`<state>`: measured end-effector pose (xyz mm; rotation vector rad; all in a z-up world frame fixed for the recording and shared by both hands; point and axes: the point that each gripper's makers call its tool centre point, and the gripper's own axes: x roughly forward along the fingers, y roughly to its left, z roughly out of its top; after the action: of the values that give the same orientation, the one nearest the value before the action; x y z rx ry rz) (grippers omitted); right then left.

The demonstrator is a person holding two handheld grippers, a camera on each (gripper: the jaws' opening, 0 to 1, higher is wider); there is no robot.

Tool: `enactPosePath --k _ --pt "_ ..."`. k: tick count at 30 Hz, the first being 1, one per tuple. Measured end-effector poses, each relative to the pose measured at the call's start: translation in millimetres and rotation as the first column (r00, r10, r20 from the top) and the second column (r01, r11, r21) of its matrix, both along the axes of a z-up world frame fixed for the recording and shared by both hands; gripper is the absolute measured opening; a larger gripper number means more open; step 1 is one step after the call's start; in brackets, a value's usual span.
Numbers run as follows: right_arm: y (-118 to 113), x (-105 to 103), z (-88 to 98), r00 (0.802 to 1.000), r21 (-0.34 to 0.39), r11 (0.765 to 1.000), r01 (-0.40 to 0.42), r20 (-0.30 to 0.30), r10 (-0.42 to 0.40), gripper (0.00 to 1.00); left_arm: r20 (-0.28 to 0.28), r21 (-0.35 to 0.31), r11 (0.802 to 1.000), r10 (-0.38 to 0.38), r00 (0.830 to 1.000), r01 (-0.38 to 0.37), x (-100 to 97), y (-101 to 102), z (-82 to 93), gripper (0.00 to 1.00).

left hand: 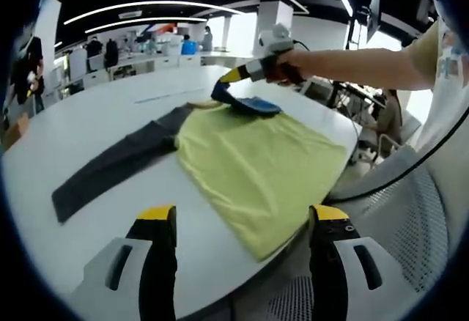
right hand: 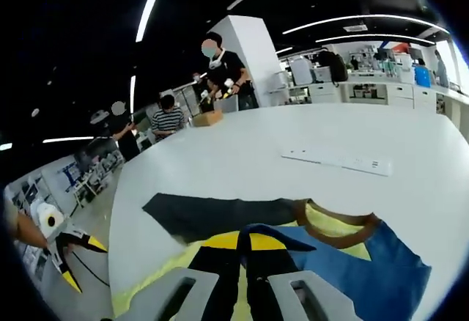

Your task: Fold the garment on the visible template until the final outline fits inside the template.

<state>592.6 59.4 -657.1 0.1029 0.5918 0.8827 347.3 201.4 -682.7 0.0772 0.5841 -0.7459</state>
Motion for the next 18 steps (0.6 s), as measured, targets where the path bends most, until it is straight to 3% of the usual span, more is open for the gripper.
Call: enactPosePath --k 18 --pt "29.2 -15.9 -21.2 0.996 -0.029 0.996 -0.079 -0.040 0.078 0.00 -0.002 -0.008 1.000 0.013 1.000 -0.013 2.8 3.6 -1.9 0.70"
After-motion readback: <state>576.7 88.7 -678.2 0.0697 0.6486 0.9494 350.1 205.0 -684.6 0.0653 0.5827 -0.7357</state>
